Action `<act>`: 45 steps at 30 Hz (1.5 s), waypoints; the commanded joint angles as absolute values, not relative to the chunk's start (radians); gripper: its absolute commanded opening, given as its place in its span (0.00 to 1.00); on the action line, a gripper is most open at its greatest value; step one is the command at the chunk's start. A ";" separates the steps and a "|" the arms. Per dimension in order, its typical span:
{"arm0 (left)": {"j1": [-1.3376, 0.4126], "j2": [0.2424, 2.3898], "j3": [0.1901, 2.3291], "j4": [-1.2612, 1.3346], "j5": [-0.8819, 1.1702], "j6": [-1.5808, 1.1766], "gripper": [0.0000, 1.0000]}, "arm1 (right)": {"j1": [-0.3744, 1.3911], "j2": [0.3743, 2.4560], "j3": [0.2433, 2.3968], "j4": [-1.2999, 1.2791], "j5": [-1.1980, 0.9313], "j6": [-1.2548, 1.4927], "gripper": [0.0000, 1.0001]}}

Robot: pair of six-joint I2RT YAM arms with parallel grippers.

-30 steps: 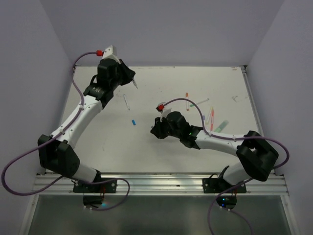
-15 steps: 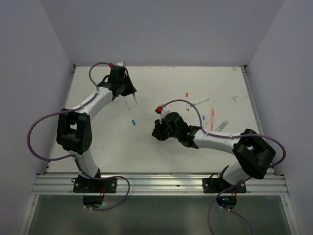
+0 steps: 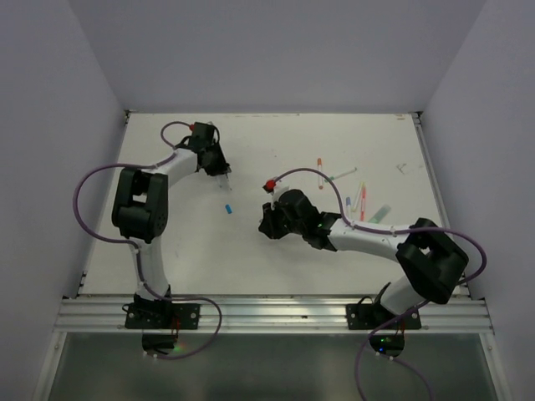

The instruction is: Open the pen caps

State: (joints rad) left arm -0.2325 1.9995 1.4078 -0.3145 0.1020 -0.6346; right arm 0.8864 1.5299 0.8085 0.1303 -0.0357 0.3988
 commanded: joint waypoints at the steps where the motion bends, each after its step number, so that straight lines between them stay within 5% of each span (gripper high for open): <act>1: -0.213 2.026 1.457 -0.293 0.144 -0.629 0.04 | 0.885 1.536 0.851 0.118 -0.014 0.384 0.00; 9: -0.202 2.082 1.486 -0.278 0.147 -0.623 0.07 | 0.887 1.554 0.870 0.112 -0.017 0.382 0.00; 32: -0.198 2.082 1.539 -0.299 0.121 -0.597 0.37 | 0.887 1.727 1.037 0.086 0.040 0.393 0.00; 45: -0.198 1.662 1.448 -0.322 0.154 -0.608 0.75 | 0.870 1.986 1.287 -0.040 0.250 0.483 0.10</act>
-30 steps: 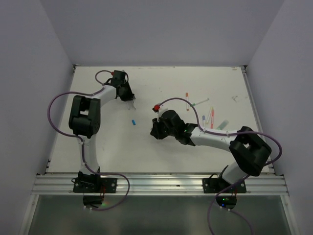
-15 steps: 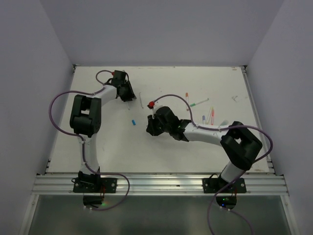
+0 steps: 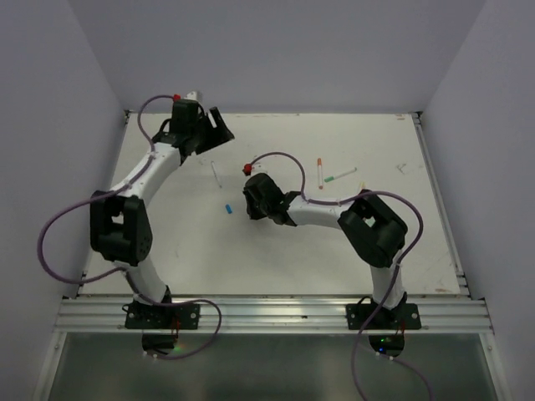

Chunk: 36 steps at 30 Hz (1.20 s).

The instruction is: Open the pen caps

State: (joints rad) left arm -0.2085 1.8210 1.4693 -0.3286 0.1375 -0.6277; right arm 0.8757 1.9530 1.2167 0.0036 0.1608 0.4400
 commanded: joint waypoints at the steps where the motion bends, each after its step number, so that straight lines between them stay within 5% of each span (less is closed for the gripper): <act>1: -0.198 1.631 1.437 -0.327 0.147 -0.591 0.77 | 0.868 2.000 1.298 -0.054 0.262 0.500 0.11; 6: -0.198 1.422 1.330 -0.377 0.066 -0.531 0.84 | 0.862 2.048 1.348 -0.090 0.308 0.526 0.18; 15: -0.198 1.157 1.137 -0.460 -0.041 -0.469 0.98 | 0.854 2.010 1.350 -0.121 0.330 0.526 0.55; 21: -0.198 1.089 1.108 -0.471 -0.064 -0.453 1.00 | 0.827 1.905 1.358 -0.179 0.337 0.471 0.69; 26: -0.198 1.046 1.088 -0.463 -0.069 -0.437 1.00 | 0.730 1.816 1.353 -0.253 0.345 0.442 0.69; 36: -0.198 0.991 1.032 -0.448 -0.048 -0.428 1.00 | 0.476 1.812 1.365 -0.377 0.305 0.443 0.55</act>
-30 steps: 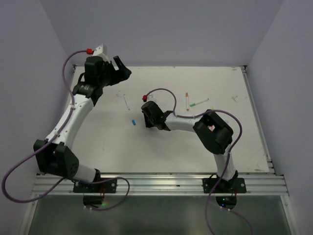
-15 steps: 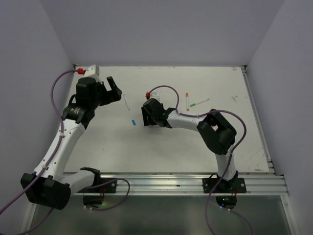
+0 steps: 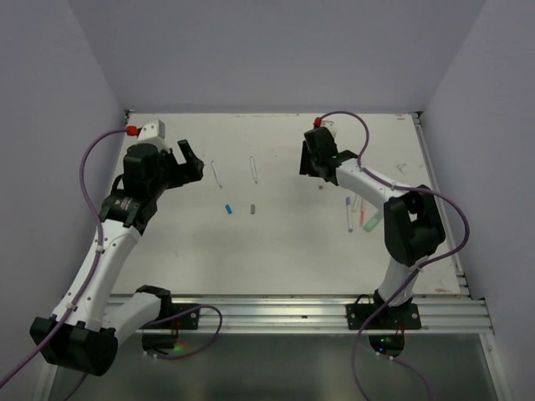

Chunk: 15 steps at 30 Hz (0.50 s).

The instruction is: Open the pen caps

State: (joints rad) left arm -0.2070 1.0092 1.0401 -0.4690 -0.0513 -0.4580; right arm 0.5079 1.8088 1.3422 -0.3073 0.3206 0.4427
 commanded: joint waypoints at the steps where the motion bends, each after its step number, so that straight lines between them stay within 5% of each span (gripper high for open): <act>1: -0.198 0.989 1.032 -0.448 -0.048 -0.428 1.00 | 0.451 1.821 1.364 -0.380 0.305 0.446 0.54; 15: -0.198 1.002 1.017 -0.443 -0.009 -0.423 1.00 | 0.371 1.976 1.414 -0.391 0.273 0.454 0.43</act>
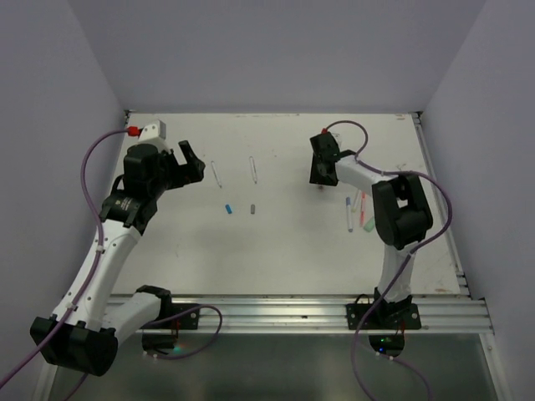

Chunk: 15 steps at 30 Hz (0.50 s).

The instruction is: Open the pen caps

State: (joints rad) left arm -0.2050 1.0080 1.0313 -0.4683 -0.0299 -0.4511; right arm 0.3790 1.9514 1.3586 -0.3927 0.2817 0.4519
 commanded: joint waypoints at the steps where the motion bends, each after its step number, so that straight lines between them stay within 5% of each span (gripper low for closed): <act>1: -0.198 1.002 1.016 -0.443 -0.008 -0.422 1.00 | 0.370 1.986 1.428 -0.393 0.273 0.453 0.42; 11: -0.199 1.002 1.003 -0.451 -0.006 -0.413 1.00 | 0.364 2.105 1.502 -0.414 0.270 0.457 0.34; 15: -0.198 1.008 1.003 -0.446 0.028 -0.413 1.00 | 0.364 2.108 1.476 -0.413 0.265 0.456 0.22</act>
State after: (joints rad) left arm -0.2050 1.0088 1.0092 -0.4671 -0.0124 -0.4438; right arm 0.3695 2.0872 1.4757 -0.3965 0.2707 0.4511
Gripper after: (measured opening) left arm 0.997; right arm 0.246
